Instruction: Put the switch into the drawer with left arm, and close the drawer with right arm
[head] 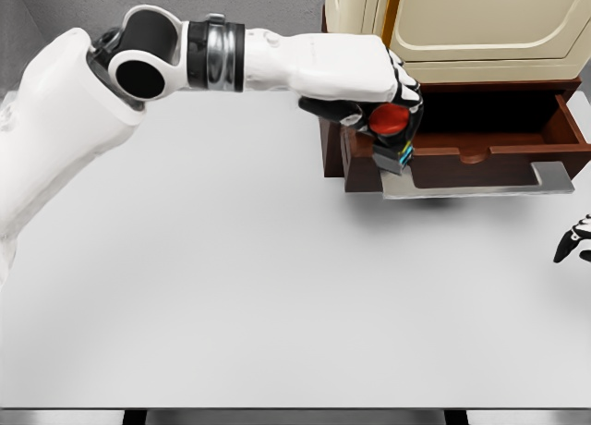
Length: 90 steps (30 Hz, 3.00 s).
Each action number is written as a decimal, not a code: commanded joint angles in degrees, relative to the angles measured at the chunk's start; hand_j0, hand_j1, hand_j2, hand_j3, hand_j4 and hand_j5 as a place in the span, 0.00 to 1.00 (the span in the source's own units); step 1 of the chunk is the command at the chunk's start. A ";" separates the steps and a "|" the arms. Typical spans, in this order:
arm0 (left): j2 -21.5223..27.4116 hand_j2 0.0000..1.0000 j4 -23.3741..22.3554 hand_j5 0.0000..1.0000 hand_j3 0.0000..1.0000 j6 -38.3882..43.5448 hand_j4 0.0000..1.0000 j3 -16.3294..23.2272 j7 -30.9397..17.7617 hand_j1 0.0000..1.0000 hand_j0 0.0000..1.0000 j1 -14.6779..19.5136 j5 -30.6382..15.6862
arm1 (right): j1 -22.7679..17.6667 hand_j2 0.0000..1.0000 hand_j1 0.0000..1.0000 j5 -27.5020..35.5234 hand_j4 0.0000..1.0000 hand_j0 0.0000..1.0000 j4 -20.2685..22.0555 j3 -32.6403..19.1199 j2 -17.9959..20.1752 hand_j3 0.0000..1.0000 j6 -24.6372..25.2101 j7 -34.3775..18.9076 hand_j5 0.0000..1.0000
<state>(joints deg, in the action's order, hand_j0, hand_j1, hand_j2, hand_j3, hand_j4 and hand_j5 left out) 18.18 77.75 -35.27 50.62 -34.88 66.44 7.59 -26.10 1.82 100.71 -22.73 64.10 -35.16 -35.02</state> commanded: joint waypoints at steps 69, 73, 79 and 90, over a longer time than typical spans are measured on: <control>39.12 1.00 18.23 1.00 1.00 0.27 1.00 -4.31 1.92 1.00 1.00 -5.36 -18.05 | 7.64 0.49 0.49 0.21 0.49 0.49 0.02 7.07 0.41 0.49 0.16 0.02 0.49; 37.71 1.00 17.44 1.00 1.00 0.27 1.00 -5.45 1.13 1.00 1.00 -13.71 -16.29 | 10.11 0.49 0.49 0.21 0.49 0.49 0.02 9.72 0.41 0.49 0.16 0.02 0.49; 31.21 1.00 15.77 1.00 1.00 0.27 1.00 -4.75 1.22 1.00 1.00 -18.63 -3.37 | 10.99 0.50 0.50 0.21 0.50 0.50 0.02 9.81 0.41 0.50 0.16 0.02 0.50; 32.44 1.00 14.89 1.00 1.00 0.27 1.00 -4.66 1.39 1.00 1.00 -18.54 -3.55 | 16.79 0.50 0.50 0.03 0.50 0.50 -0.07 15.87 0.41 0.50 0.16 0.02 0.50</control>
<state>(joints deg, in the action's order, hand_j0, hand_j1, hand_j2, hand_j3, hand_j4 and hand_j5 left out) 50.39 92.68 -35.16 45.98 -33.52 47.90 4.37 -9.32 1.71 100.66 -8.23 64.45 -35.09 -35.16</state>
